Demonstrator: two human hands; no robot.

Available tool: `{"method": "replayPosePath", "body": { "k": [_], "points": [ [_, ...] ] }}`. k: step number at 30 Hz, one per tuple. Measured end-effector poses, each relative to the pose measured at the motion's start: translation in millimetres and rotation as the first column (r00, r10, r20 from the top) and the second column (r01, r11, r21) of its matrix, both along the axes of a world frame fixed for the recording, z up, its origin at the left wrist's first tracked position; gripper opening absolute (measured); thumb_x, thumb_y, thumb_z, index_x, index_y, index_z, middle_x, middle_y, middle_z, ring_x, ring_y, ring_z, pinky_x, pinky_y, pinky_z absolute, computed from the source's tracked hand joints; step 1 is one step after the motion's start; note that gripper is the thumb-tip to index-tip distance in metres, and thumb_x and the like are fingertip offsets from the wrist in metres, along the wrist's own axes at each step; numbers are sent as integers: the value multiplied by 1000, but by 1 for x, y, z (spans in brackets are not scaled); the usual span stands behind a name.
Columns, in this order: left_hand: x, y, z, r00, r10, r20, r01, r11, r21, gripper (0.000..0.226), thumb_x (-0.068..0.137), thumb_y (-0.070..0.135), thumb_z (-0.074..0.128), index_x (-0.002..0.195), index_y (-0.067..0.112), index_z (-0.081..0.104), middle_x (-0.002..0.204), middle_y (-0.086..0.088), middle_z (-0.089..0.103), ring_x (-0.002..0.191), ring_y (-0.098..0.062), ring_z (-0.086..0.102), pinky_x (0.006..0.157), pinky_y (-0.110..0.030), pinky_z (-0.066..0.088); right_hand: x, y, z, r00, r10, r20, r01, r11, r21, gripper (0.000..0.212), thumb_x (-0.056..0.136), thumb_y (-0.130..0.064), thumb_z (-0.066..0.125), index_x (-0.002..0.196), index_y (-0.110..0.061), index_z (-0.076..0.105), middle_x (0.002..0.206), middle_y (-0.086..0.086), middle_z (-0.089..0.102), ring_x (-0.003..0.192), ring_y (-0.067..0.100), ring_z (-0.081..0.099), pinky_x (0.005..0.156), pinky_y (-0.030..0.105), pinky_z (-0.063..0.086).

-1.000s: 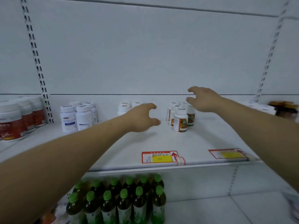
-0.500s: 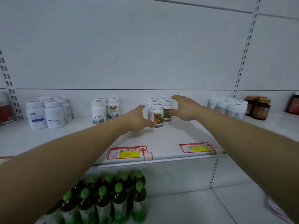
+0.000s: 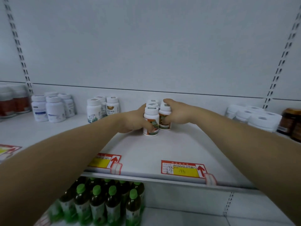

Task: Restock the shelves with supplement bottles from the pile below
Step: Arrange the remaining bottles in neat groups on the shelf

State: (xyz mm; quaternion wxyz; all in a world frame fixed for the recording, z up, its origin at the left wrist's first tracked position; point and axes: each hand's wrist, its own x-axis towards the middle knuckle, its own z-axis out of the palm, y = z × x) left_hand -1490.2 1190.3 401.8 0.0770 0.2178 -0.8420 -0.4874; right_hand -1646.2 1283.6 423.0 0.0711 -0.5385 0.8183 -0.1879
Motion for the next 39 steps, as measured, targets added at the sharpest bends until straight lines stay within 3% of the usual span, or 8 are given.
{"method": "replayPosePath", "body": {
  "k": [6,11,17,21,26,31,35,39],
  "points": [
    [-13,9,-2,999,-27,-27,27,1000,1,84,76,-14,59,137,29,21,128,1,50,116,-17,50,93,-27,40,-11,13,2,999,53,-3,-53,998,-38,64,77,-16,69,134,-18,42,124,3,56,110,24,54,97,40,46],
    [-33,26,-1,997,-81,-11,81,996,-47,81,80,-10,59,137,32,20,118,9,52,104,-5,53,73,-13,45,-28,31,2,999,42,-10,-42,999,-31,48,73,-17,69,116,-19,50,113,2,60,106,25,57,91,40,49],
    [-49,42,-4,997,-77,-6,77,995,-67,92,82,-5,61,148,31,9,129,6,47,114,-13,49,88,-24,41,-43,53,0,1000,-18,-15,17,999,-41,72,80,-17,67,143,-19,32,132,5,50,111,23,50,94,33,45],
    [-42,52,-6,996,27,-80,-41,983,-180,85,83,4,67,144,30,14,102,23,43,85,7,47,58,-2,41,-46,56,-5,995,-21,-94,12,995,-99,77,82,-24,67,147,-19,27,136,8,45,112,23,48,82,26,37],
    [-41,56,-14,967,187,-173,-231,932,-280,86,76,23,76,144,28,24,118,1,52,98,-16,56,80,-27,45,-46,54,-9,991,-15,-131,-6,988,-155,62,85,-26,65,140,-16,37,131,9,49,100,18,45,78,26,34],
    [-40,57,-13,963,213,-163,-251,930,-267,84,78,18,75,144,25,22,95,7,53,83,-11,55,77,-27,44,-42,55,-12,997,8,-76,-23,980,-196,59,86,-31,66,139,-22,42,123,7,42,95,19,46,79,26,36],
    [-39,56,-11,958,234,-166,-266,943,-202,90,77,14,75,146,24,18,125,-4,48,102,-20,55,88,-33,49,-38,52,-12,995,29,-97,-49,977,-207,60,87,-32,65,141,-21,41,129,12,42,110,26,50,82,25,36],
    [-40,57,-12,964,210,-164,-240,952,-191,96,78,14,75,148,26,10,128,0,46,108,-21,55,92,-33,47,-40,52,-9,992,11,-130,-32,986,-163,61,85,-34,66,139,-19,41,129,12,41,102,22,47,81,26,35]
  ]
}}
